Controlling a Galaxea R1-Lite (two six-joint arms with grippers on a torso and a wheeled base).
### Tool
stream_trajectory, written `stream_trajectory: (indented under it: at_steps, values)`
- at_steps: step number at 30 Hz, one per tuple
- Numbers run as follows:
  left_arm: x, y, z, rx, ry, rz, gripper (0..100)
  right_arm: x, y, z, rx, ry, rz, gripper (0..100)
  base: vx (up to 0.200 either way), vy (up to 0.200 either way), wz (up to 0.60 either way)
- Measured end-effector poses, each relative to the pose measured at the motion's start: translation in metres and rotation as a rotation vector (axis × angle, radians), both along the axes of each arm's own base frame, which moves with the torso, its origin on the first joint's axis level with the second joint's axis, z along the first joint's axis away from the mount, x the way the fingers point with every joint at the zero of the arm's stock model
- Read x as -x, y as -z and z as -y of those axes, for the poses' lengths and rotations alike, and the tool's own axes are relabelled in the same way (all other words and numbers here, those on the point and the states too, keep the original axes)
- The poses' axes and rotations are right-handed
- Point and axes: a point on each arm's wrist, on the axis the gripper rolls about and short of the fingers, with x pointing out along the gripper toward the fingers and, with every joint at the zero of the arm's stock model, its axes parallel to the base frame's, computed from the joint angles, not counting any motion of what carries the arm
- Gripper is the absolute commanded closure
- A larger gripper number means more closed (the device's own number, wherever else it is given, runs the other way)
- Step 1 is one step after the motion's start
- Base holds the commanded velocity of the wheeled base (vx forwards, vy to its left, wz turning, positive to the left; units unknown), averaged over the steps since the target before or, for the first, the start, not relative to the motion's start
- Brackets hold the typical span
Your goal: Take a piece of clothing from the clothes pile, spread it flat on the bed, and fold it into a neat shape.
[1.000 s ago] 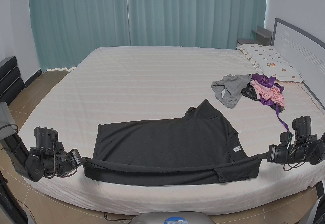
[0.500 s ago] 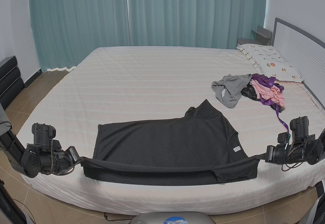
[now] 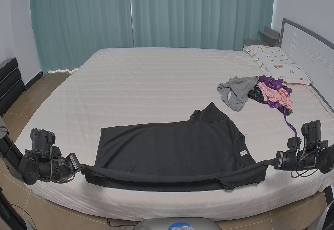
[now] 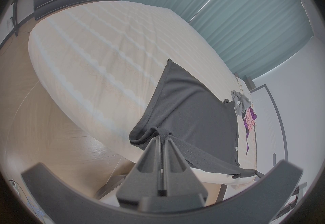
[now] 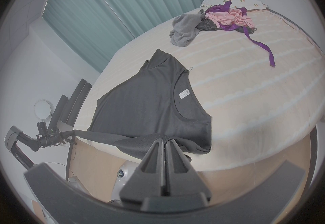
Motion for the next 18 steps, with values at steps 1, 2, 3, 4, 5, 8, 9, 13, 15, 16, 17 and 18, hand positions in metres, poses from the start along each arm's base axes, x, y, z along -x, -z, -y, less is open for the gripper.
stream_trajectory:
  at_steps: [1, 2, 3, 4, 5, 8, 9, 13, 15, 16, 17, 18]
  values:
    - [-0.002, 0.001, 0.0, 0.001, -0.001, -0.002, 100, -0.002, 0.0, 0.0, -0.001, 0.001, 0.003, 100, 0.0, 0.0, 0.0]
    - [-0.004, 0.002, 0.0, 0.002, -0.002, -0.004, 100, -0.003, -0.001, 0.0, -0.001, 0.001, 0.005, 100, 0.0, 0.0, 0.0]
    - [-0.006, 0.003, 0.0, 0.003, -0.002, -0.008, 100, -0.006, -0.001, 0.0, -0.002, 0.002, 0.007, 100, 0.0, 0.0, 0.0]
    - [-0.009, 0.005, 0.0, 0.004, -0.003, -0.012, 100, -0.009, -0.001, 0.0, -0.003, 0.004, 0.009, 100, 0.0, 0.0, 0.0]
    - [-0.012, 0.007, 0.0, 0.005, -0.004, -0.017, 100, -0.012, -0.001, 0.0, -0.005, 0.006, 0.011, 100, 0.0, 0.0, 0.0]
    - [-0.022, 0.012, -0.001, 0.009, -0.006, -0.024, 100, -0.023, 0.0, 0.0, -0.009, 0.014, 0.013, 100, 0.0, 0.0, 0.0]
    - [-0.025, 0.013, -0.001, 0.009, -0.006, -0.027, 100, -0.026, 0.0, 0.0, -0.011, 0.016, 0.014, 100, 0.0, 0.0, 0.0]
    - [-0.037, 0.02, -0.001, 0.01, -0.006, -0.035, 100, -0.041, 0.004, 0.0, -0.014, 0.025, 0.008, 100, 0.0, 0.0, 0.0]
    - [-0.042, 0.024, -0.001, 0.01, -0.006, -0.039, 100, -0.047, 0.007, 0.0, -0.015, 0.027, 0.002, 100, 0.0, 0.0, 0.0]
    - [-0.044, 0.026, -0.001, 0.011, -0.007, -0.042, 100, -0.051, 0.009, 0.0, -0.015, 0.028, -0.001, 100, 0.0, 0.0, 0.0]
    - [-0.047, 0.027, -0.001, 0.012, -0.007, -0.044, 100, -0.054, 0.011, 0.0, -0.016, 0.029, -0.006, 100, 0.0, 0.0, 0.0]
    - [-0.049, 0.029, -0.001, 0.012, -0.007, -0.046, 100, -0.057, 0.013, 0.0, -0.017, 0.031, -0.01, 100, 0.0, 0.0, 0.0]
